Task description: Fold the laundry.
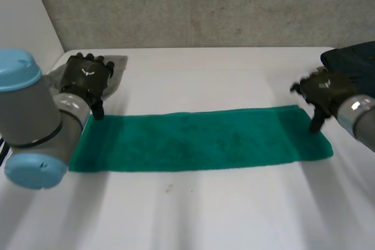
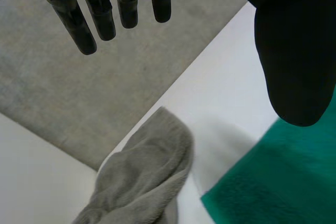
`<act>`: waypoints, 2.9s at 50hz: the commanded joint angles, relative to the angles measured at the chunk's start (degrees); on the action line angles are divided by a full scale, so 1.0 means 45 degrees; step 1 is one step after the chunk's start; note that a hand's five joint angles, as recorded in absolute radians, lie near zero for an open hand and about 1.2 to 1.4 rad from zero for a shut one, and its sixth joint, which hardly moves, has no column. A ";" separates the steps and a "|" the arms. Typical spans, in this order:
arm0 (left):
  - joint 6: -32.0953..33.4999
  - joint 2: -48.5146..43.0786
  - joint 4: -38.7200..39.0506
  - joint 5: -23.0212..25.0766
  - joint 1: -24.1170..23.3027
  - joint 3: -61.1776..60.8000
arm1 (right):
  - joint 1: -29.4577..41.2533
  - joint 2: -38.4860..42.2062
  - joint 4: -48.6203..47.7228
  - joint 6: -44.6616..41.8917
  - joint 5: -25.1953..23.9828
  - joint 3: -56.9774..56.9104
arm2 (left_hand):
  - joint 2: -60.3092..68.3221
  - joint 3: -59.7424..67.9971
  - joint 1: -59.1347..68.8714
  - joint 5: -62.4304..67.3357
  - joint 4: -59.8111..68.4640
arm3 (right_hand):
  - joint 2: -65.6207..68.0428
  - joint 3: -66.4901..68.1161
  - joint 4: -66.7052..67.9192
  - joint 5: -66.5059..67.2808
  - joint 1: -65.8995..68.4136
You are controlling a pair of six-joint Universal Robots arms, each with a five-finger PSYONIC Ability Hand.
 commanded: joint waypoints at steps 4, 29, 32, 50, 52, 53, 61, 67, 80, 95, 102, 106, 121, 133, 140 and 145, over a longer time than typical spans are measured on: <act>0.0011 0.0462 0.1014 0.0984 -0.0046 -0.1752 | -0.1653 0.0006 -0.0244 0.0004 -0.1301 0.2804 | -0.0339 -0.0412 -0.0244 -0.0549 -0.0315 | 0.2336 0.2320 0.2319 0.2229 0.2306; -0.0204 0.1555 0.1426 0.0984 -0.0301 -0.2338 | -0.3626 -0.0832 -0.4178 -0.2943 0.1041 0.3550 | -0.0339 -0.0412 -0.0244 -0.0549 -0.0315 | 1.3875 1.3859 1.3858 1.3768 1.3846; -0.0223 0.1751 0.1426 0.0984 -0.0281 -0.2417 | -0.3356 -0.0910 -0.4079 -0.3706 0.1276 0.3218 | -0.0339 -0.0412 -0.0244 -0.0549 -0.0315 | 1.3875 1.3859 1.3858 1.3768 1.3846; -0.0243 0.2533 0.1406 0.0945 -0.0340 -0.2943 | 0.8162 0.2756 -0.6269 -0.4156 -0.2494 0.0603 | -0.0339 -0.0412 -0.0244 -0.0549 -0.0315 | 1.3875 1.3859 1.3858 1.3768 1.3846; -0.0243 0.2533 0.1406 0.0964 -0.0340 -0.3022 | 0.8772 0.3170 -0.6014 -0.4215 -0.2513 0.0386 | -0.0339 -0.0412 -0.0244 -0.0549 -0.0315 | 1.3875 1.3859 1.3858 1.3768 1.3846; -0.0243 0.2533 0.1406 0.0945 -0.0359 -0.3042 | 0.8968 0.3288 -0.5877 -0.4254 -0.2513 0.0327 | -0.0339 -0.0412 -0.0244 -0.0549 -0.0315 | 1.3875 1.3859 1.3858 1.3768 1.3846; -0.0886 0.2494 0.1426 0.0984 -0.0515 -0.2886 | 0.8602 0.2649 -0.5427 -0.2056 -0.0761 0.0677 | -0.0339 -0.0412 -0.0244 -0.0549 -0.0315 | -0.1680 -0.1696 -0.1697 -0.1787 -0.1710; -0.1161 0.2162 0.1445 0.1023 -0.1198 -0.2535 | 0.6492 0.0361 -0.4510 0.1074 -0.0228 0.2043 | -0.0339 -0.0412 -0.0244 -0.0549 -0.0315 | -0.1680 -0.1696 -0.1697 -0.1787 -0.1710; -0.1239 -0.1739 0.1991 0.1023 -0.4458 -0.1306 | 0.3600 0.0242 -0.3551 0.1451 -0.0169 0.4232 | -0.0339 -0.0412 -0.0244 -0.0549 -0.0315 | -0.1680 -0.1696 -0.1697 -0.1787 -0.1710; -0.0966 -0.3660 0.2578 -0.2237 -0.2218 0.0260 | 0.3560 0.0495 -0.4704 0.0707 -0.0228 0.4604 | -0.0339 -0.0412 -0.0244 -0.0549 -0.0315 | 0.8798 0.8781 0.8780 0.8690 0.8768; -0.0907 -0.2781 0.2403 -0.2258 -0.1766 -0.0541 | 0.3638 0.0652 -0.4880 0.0589 -0.0091 0.4546 | -0.0339 -0.0412 -0.0244 -0.0549 -0.0315 | 1.3875 1.3859 1.3858 1.3768 1.3846; -0.0596 -0.2488 0.1993 -0.2317 -0.1609 -0.1185 | 0.3658 0.0633 -0.4802 0.0589 0.0084 0.4584 | -0.0339 -0.0412 -0.0244 -0.0549 -0.0315 | 1.3875 1.3859 1.3858 1.3768 1.3846; -0.0282 0.2316 0.1992 -0.2122 -0.1863 -0.2827 | 0.3267 -0.1262 -0.3610 -0.3508 0.2858 0.4332 | -0.0339 -0.0412 -0.0244 -0.0549 -0.0315 | 1.3875 1.3859 1.3858 1.3768 1.3846; -0.0399 0.2826 0.2246 -0.1438 -0.1804 -0.3060 | 0.9574 0.0845 -0.5974 -0.4137 -0.0460 0.3353 | -0.0339 -0.0412 -0.0244 -0.0549 -0.0315 | 1.3875 1.3859 1.3858 1.3768 1.3846; -0.1509 0.2826 0.2246 -0.1360 -0.2174 -0.3238 | 0.9402 0.1181 -0.6071 -0.3321 0.0879 0.3180 | -0.0339 -0.0412 -0.0244 -0.0549 -0.0315 | -0.1680 -0.1696 -0.1697 -0.1787 -0.1710; -0.2683 0.2845 0.2110 -0.1360 -0.2312 -0.3003 | 0.7762 -0.0574 -0.5818 -0.0686 0.1472 0.3158 | -0.0339 -0.0412 -0.0244 -0.0549 -0.0315 | -0.1680 -0.1696 -0.1697 -0.1787 -0.1710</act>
